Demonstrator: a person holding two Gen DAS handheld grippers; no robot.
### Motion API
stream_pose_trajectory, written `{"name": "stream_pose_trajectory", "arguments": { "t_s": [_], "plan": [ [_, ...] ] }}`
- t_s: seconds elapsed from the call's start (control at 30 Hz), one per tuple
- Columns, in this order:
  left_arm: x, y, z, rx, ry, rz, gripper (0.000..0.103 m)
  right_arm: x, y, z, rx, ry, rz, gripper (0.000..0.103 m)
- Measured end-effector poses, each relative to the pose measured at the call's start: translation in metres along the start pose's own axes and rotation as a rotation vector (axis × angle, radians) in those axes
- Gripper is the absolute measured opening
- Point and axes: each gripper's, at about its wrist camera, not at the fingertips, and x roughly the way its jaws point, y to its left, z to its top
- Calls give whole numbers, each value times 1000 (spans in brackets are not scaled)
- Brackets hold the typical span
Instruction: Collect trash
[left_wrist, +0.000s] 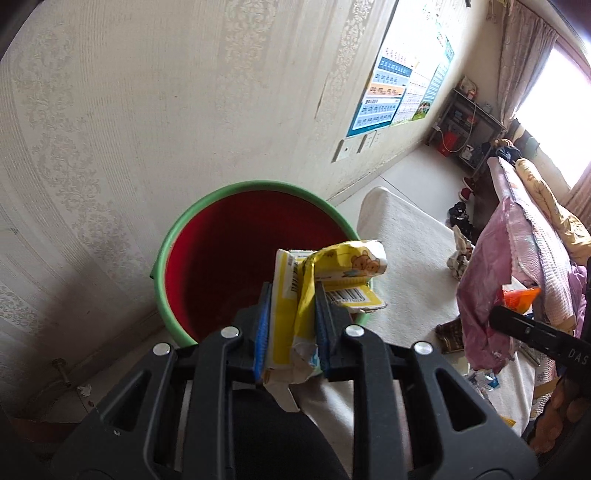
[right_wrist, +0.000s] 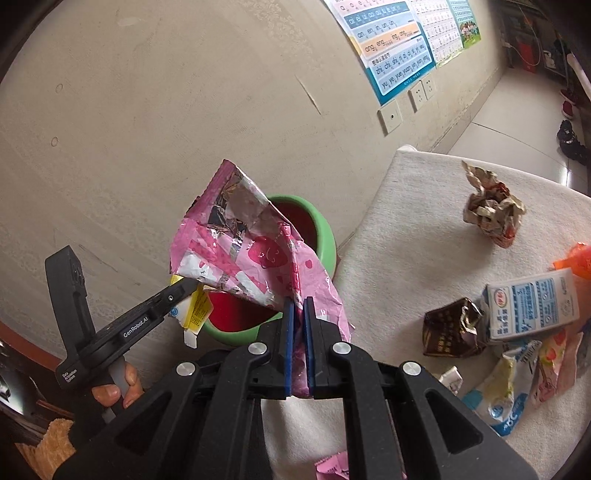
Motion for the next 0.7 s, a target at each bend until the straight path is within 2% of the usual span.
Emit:
{"name": "stream_pose_trajectory", "arguments": {
  "t_s": [0.23,0.33,0.37,0.4,0.43,0.47,0.7],
  "plan": [
    [12,36,10,-71,17,64,20,61,28,26,-2,74,18,6],
    [16,44,13,-93,13,85,24,74,41,33,-8,81,21,9],
    [16,47,13,-102,10,90,33,75,45,33,-17,79,23,13],
    [17,49,13,-110,7,90,48,76,48,35,-24,76,22,27],
    [17,48,14,-118,-1,92,55,74,50,36,-25,65,20,35],
    [16,48,13,-122,-10,94,58,71,50,37,-23,50,26,45],
    [7,30,1,-80,-19,86,61,19,39,28,-66,-31,12,51]
  ]
}}
